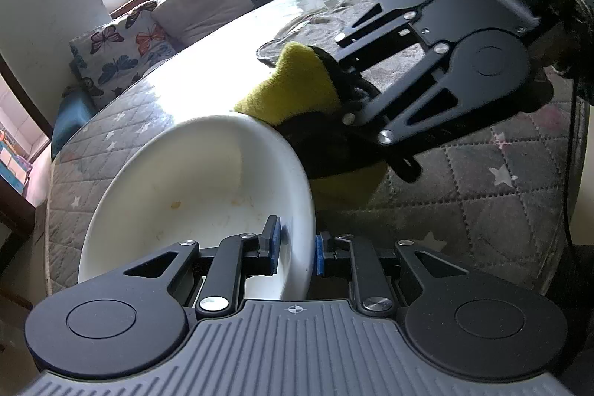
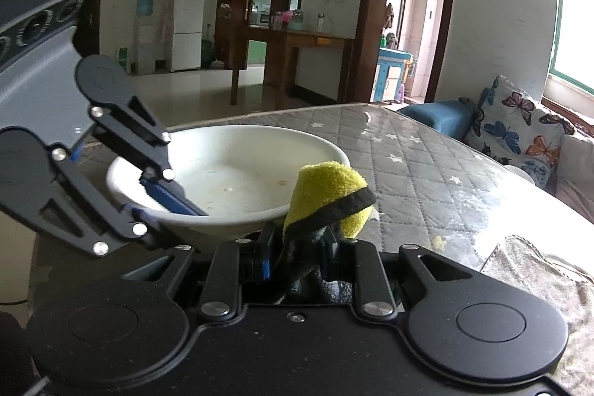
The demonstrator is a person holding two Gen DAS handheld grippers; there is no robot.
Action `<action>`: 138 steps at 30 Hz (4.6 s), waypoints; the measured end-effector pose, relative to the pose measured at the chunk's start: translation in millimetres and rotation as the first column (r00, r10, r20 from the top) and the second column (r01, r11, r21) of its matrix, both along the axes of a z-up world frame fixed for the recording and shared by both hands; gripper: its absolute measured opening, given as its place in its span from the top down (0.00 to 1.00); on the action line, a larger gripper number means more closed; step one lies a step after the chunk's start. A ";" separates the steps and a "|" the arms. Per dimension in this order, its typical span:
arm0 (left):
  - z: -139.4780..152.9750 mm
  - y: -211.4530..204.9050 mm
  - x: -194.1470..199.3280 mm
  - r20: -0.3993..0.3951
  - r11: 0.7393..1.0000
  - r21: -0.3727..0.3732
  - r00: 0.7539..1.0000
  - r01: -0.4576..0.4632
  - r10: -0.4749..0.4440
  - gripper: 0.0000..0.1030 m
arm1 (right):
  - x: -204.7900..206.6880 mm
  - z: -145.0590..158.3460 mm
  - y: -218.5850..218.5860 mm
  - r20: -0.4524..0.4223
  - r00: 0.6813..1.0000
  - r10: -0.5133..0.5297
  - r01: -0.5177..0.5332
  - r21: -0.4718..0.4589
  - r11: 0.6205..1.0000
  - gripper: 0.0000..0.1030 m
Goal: Clean bowl
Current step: 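Keep scrubbing the bowl's inside with the sponge in the right tool, then regrip the sponge deeper between the right tool's fingers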
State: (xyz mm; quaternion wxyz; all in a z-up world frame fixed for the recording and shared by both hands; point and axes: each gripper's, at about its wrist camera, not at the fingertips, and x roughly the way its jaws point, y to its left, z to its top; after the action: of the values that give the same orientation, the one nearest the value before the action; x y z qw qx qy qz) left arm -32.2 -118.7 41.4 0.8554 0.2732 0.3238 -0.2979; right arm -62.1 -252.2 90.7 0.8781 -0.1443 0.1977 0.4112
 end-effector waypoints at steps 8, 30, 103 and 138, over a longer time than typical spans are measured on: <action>2.9 1.2 -1.1 0.006 1.000 -0.014 1.000 0.015 -0.015 0.83 | -16.9 5.7 -1.4 0.000 0.999 0.040 -0.040 0.002 0.999 0.76; 26.4 -18.6 8.1 0.035 0.995 -0.069 0.997 0.075 -0.073 0.86 | -2.2 22.6 -22.6 0.064 0.997 -0.048 0.044 0.070 0.997 0.77; -5.2 -28.9 -3.3 -0.053 1.000 0.005 0.998 0.021 -0.021 0.74 | 14.7 5.4 -26.0 -0.012 0.999 -0.049 0.049 0.046 0.998 0.77; -3.2 -55.4 8.9 -0.092 0.997 -0.009 0.993 -0.073 0.072 0.66 | -4.4 26.6 -51.2 0.190 0.957 -0.218 0.222 0.000 0.975 0.36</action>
State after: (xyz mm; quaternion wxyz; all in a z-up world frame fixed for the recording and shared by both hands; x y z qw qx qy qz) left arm -23.3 -174.0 38.1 0.8516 0.2419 0.3705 -0.2810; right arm -66.4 -303.4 117.2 0.9315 -0.1694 0.1326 0.2932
